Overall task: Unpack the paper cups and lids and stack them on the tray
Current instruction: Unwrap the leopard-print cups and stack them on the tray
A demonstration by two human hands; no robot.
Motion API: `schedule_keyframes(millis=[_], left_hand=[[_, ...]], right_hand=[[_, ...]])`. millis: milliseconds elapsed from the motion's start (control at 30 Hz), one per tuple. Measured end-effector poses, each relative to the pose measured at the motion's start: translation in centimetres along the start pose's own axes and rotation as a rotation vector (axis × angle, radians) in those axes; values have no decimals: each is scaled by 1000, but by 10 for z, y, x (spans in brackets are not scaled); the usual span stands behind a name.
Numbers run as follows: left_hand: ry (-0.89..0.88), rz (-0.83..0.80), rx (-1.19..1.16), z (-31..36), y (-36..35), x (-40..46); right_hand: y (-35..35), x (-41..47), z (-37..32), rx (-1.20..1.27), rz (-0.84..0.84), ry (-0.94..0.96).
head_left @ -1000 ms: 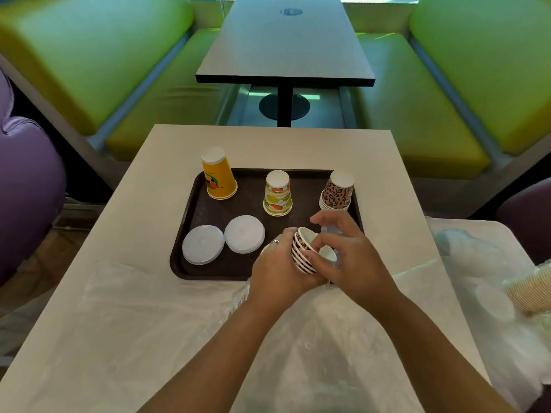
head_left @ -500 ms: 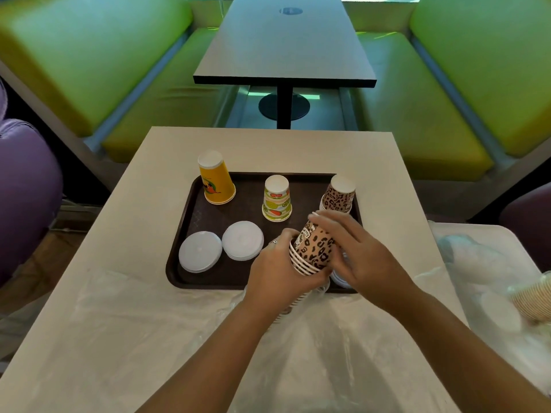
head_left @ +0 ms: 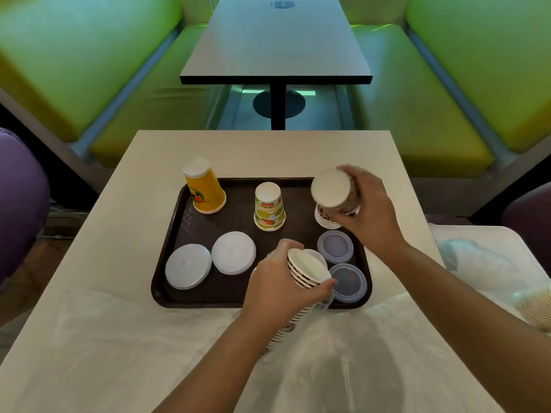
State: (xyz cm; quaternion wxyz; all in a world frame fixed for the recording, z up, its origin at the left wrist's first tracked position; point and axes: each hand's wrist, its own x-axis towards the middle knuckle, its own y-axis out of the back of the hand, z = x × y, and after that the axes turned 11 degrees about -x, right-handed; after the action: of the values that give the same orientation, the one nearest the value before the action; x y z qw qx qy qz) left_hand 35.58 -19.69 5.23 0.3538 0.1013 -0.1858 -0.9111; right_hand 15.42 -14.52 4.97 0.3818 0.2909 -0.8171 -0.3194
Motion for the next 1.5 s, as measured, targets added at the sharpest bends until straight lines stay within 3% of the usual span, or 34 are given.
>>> schedule_keyframes(millis=[133, 333, 1000, 1100, 1200, 1233, 1300, 1367, 1500], left_hand=[[4, -4, 8, -2, -2, 3], [12, -10, 15, -8, -1, 9], [30, -4, 21, -8, -2, 18], [33, 2, 27, -6, -1, 18], [46, 15, 36, -6, -1, 16], [47, 18, 37, -5, -1, 15], [47, 16, 34, -4, -1, 12], [41, 3, 36, -4, -1, 9], [-17, 18, 33, -2, -3, 1]], right_hand=[[-16, 16, 15, 214, -26, -328], [-38, 17, 39, 276, -114, -477], [-70, 17, 58, 177, -278, -533], [-56, 4, 44, 186, -138, -531], [-27, -15, 14, 288, 13, -361], [-15, -21, 1, 391, -46, -322], [7, -34, -24, 514, -344, -250], [18, -48, -41, 408, -615, -140], [15, -72, -53, 247, -604, -42]])
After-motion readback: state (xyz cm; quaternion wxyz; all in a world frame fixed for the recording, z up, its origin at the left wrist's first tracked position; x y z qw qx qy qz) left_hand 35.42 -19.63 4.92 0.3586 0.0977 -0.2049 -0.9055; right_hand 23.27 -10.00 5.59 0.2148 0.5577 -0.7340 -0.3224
